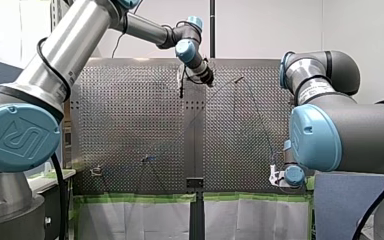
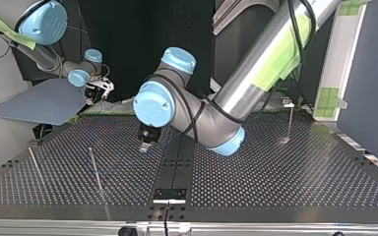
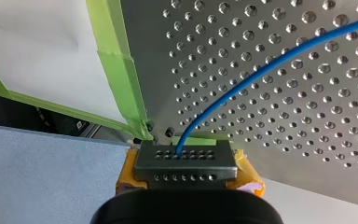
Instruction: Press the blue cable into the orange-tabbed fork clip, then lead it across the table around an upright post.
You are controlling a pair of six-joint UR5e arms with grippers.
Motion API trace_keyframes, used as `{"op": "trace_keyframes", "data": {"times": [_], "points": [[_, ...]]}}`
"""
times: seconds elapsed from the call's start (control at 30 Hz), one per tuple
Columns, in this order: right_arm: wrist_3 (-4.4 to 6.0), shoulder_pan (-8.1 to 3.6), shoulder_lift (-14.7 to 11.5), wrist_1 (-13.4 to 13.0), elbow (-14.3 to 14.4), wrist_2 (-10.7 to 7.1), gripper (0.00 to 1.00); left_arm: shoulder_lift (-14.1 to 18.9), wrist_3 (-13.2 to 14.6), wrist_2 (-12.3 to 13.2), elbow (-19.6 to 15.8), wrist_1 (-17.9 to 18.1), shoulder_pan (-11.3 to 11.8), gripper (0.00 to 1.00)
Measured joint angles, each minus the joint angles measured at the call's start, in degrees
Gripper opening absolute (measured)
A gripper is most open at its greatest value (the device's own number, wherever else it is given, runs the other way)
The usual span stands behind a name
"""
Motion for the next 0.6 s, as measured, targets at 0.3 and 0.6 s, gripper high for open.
{"op": "trace_keyframes", "data": {"times": [0.3, 0.6], "points": [[-0.02, 0.06, 0.0, 0.0, -0.16, 0.0, 0.0, -0.05, 1.52, 4.34, 0.01, 3.37, -1.5, 1.0], [-0.06, 0.16, 0.0, 0.0, -0.33, -0.02, 0.0, -0.04, -1.6, 7.33, 0.01, 6.41, -1.73, 1.0]]}}
